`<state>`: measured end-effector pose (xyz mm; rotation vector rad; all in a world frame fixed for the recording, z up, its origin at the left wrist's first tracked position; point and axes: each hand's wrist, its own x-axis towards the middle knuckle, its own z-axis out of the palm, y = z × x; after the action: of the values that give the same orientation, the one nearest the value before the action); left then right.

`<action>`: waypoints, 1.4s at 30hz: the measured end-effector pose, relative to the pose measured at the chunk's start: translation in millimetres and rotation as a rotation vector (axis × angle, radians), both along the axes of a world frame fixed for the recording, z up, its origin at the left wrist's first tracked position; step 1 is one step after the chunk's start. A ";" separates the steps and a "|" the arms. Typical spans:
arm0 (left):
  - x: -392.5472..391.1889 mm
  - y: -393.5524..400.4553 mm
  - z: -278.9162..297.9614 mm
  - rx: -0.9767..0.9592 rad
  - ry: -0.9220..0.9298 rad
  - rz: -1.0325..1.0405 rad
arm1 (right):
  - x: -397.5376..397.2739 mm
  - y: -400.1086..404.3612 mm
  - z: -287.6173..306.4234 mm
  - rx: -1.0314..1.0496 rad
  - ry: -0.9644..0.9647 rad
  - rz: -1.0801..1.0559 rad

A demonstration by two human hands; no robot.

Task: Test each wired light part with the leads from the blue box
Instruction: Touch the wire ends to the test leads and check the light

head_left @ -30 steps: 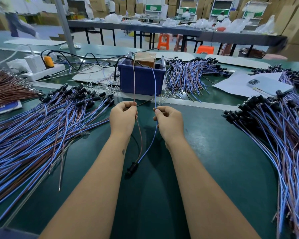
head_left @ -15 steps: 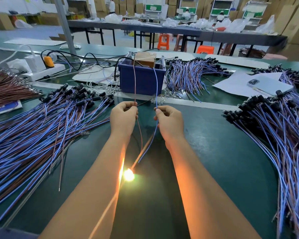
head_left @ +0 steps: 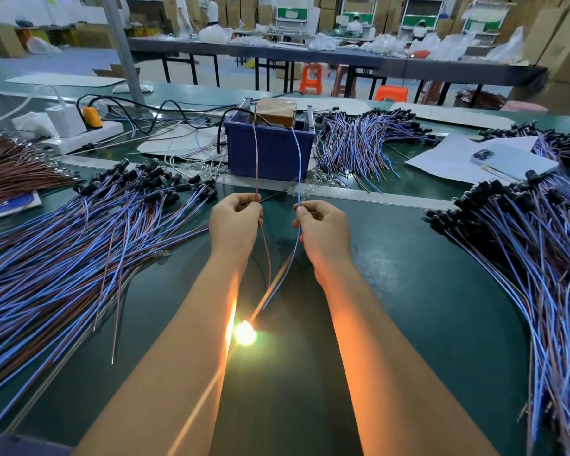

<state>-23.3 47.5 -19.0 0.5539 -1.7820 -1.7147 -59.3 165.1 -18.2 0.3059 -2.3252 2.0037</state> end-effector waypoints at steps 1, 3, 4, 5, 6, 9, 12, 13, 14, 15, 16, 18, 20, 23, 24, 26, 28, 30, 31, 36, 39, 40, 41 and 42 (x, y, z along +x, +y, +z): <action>0.2 -0.2 0.0 -0.003 0.000 -0.001 | 0.0 -0.1 -0.1 0.001 0.001 0.000; 0.4 -0.5 -0.1 -0.010 0.001 -0.004 | -0.1 0.4 -0.1 0.004 0.005 0.002; 0.4 -0.4 0.0 -0.012 0.000 -0.004 | -0.2 0.4 -0.3 0.004 0.005 0.003; 0.4 -0.3 0.0 -0.010 0.000 -0.005 | -0.3 0.3 -0.5 0.004 0.003 0.005; 0.5 0.0 0.2 -0.007 0.000 -0.006 | -0.4 0.3 -0.8 0.003 0.001 0.006; 1.6 0.2 1.4 0.015 0.003 -0.010 | -1.3 0.0 -1.6 -0.005 -0.003 0.001; 3.7 1.4 3.8 -0.003 0.009 -0.085 | -0.8 -0.9 -2.4 -0.020 0.014 0.001; 4.3 2.6 4.9 -0.023 0.006 -0.144 | -0.2 -1.7 -2.6 -0.022 0.030 0.005; 4.4 4.3 5.9 -0.052 -0.004 -0.208 | 0.4 -2.6 -2.7 -0.020 0.051 0.011; 4.7 6.0 6.5 -0.082 -0.016 -0.265 | 0.9 -3.4 -2.6 -0.018 0.071 0.019; 4.7 7.4 7.2 -0.103 -0.023 -0.303 | 1.4 -4.0 -2.5 -0.021 0.086 0.027; 5.0 7.9 7.9 -0.104 -0.022 -0.320 | 1.9 -4.3 -2.5 -0.032 0.097 0.039; 5.7 7.2 8.2 -0.070 -0.017 -0.302 | 1.7 -4.1 -2.5 -0.037 0.098 0.050; 5.2 5.8 8.3 -0.040 -0.018 -0.287 | 2.3 -4.4 -1.3 -0.041 0.089 0.072; 4.8 5.4 8.4 -0.035 -0.019 -0.278 | 2.7 -4.6 -0.9 -0.035 0.092 0.083; 4.9 4.4 8.8 -0.030 -0.021 -0.258 | 4.7 -5.2 0.0 -0.020 0.100 0.119; 5.9 4.1 9.1 -0.032 -0.005 -0.262 | 6.3 -5.4 0.2 -0.011 0.106 0.161; 6.8 4.2 8.8 -0.010 0.013 -0.283 | 5.8 -4.9 -0.7 -0.012 0.116 0.181; 6.8 3.6 8.8 0.004 0.015 -0.285 | 5.1 -4.4 -1.4 -0.017 0.114 0.179; 5.7 -2.9 10.6 0.139 0.062 -0.220 | 2.3 -3.2 -5.0 0.180 0.139 0.179; 6.6 -6.7 10.9 0.307 0.155 -0.165 | 6.4 -5.1 -4.3 0.234 0.144 0.321; 6.6 -7.3 10.9 0.358 0.185 -0.147 | 7.6 -5.3 -3.5 0.172 0.146 0.359; 6.2 -7.8 10.9 0.406 0.213 -0.132 | 8.4 -5.0 -2.2 0.070 0.143 0.380; 5.4 -8.0 10.3 0.435 0.229 -0.121 | 8.6 -4.0 -0.6 -0.047 0.138 0.385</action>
<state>-17.8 39.5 -8.8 0.4092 -1.3105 -2.1726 -50.7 161.1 -18.8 0.9197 -2.2657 2.1048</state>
